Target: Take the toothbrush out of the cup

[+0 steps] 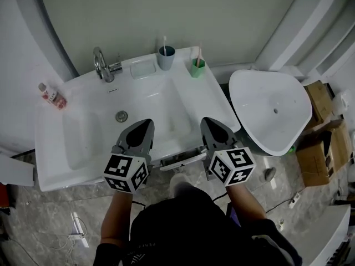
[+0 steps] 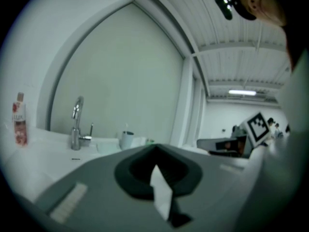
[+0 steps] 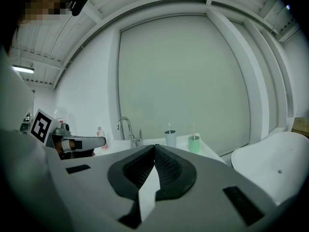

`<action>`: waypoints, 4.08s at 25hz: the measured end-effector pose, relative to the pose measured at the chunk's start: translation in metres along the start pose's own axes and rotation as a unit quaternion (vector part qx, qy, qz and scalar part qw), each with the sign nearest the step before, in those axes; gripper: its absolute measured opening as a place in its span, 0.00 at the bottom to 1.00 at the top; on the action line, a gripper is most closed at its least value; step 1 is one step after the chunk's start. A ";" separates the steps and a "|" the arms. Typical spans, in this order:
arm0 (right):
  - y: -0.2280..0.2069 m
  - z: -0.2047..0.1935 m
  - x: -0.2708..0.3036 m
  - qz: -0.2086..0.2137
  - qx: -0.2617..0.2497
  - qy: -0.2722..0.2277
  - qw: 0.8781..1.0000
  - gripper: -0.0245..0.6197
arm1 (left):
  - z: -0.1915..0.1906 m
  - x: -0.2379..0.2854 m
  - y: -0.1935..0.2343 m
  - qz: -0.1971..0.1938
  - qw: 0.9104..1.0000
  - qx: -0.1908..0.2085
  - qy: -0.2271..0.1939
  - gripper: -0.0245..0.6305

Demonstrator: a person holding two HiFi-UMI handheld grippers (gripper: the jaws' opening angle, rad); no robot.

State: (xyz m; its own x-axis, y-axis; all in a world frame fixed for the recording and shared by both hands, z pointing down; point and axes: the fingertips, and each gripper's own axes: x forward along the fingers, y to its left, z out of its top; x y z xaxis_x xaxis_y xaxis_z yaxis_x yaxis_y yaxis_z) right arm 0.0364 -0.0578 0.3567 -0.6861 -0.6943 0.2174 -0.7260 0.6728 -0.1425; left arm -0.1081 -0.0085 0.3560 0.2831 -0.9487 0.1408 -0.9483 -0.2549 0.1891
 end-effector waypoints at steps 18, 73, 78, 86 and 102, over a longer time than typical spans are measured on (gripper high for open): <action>-0.101 0.039 0.129 0.039 -0.008 0.018 0.999 0.04 | 0.020 0.139 0.046 0.036 0.999 -0.019 0.019 0.04; -0.218 -0.008 0.321 0.018 -0.108 0.155 0.982 0.12 | -0.026 0.266 0.133 0.105 0.989 -0.058 0.085 0.04; -0.216 -0.005 0.321 0.020 -0.111 0.148 0.983 0.11 | -0.026 0.262 0.137 0.108 0.989 -0.062 0.081 0.04; -0.212 0.006 0.311 0.015 -0.107 0.133 0.985 0.10 | -0.014 0.253 0.138 0.104 0.990 -0.066 0.062 0.04; -0.185 0.092 0.241 0.006 -0.097 0.027 0.995 0.10 | 0.038 0.242 0.113 0.066 0.997 -0.044 0.010 0.04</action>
State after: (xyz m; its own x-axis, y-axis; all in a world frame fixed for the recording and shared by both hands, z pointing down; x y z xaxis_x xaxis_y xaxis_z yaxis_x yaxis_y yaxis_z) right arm 0.0011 -0.3735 0.3465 -0.6869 -0.6753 0.2685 -0.6918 0.7208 0.0433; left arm -0.1519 -0.2735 0.3739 0.1611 -0.9687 0.1888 -0.9615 -0.1110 0.2513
